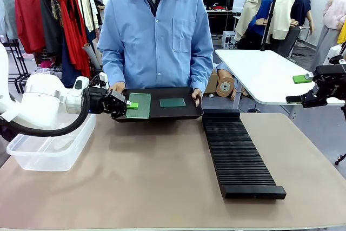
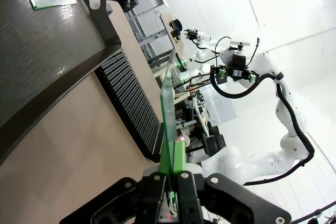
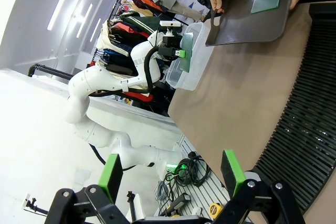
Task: Sort PCBs into racks and boxes based on the side picked up.
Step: If the short side of the Blank PCB is picked up, insert it into the PCB Rack ; if the long side is picked up, place it in the Organizing box.
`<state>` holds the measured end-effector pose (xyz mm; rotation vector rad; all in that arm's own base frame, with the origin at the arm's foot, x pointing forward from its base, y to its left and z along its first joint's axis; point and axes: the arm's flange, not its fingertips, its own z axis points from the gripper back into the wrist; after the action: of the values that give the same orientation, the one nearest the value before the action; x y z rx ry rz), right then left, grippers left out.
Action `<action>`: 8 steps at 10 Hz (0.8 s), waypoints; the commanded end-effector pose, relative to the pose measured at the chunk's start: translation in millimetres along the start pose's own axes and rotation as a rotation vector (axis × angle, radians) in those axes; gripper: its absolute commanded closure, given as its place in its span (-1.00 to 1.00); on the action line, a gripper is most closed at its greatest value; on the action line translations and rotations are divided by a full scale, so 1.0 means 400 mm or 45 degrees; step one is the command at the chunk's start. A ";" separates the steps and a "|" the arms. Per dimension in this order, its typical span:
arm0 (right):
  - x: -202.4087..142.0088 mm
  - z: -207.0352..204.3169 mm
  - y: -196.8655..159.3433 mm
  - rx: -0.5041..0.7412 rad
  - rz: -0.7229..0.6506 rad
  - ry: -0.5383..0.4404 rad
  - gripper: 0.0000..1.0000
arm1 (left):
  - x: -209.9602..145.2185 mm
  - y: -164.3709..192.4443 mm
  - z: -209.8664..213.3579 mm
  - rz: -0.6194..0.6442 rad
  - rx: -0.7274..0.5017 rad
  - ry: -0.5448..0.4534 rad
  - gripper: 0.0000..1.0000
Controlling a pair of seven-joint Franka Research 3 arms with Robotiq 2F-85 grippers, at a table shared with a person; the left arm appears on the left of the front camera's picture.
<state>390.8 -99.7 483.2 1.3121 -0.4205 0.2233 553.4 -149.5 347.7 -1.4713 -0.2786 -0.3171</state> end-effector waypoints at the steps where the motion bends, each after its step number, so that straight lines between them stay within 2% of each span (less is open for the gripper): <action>1: 0.001 0.001 0.004 0.006 0.006 -0.002 -1.00 | 0.000 -0.001 -0.001 -0.003 -0.002 0.001 1.00; 3: 0.001 0.001 0.004 0.006 0.006 -0.002 -1.00 | 0.000 0.000 0.000 0.000 0.000 0.000 1.00; 4: 0.001 0.001 0.004 0.006 0.006 -0.002 -1.00 | 0.014 -0.041 0.026 0.040 0.081 0.002 1.00; 7: 0.001 0.001 0.004 0.006 0.006 -0.002 -1.00 | 0.055 -0.146 0.142 0.131 0.392 0.157 1.00; 8: 0.001 0.001 0.004 0.006 0.006 -0.002 -1.00 | 0.069 -0.173 0.187 0.153 0.463 0.140 1.00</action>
<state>390.9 -99.6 483.1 1.3121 -0.4202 0.2233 552.9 -89.0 415.2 -1.1628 -0.1918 -0.2441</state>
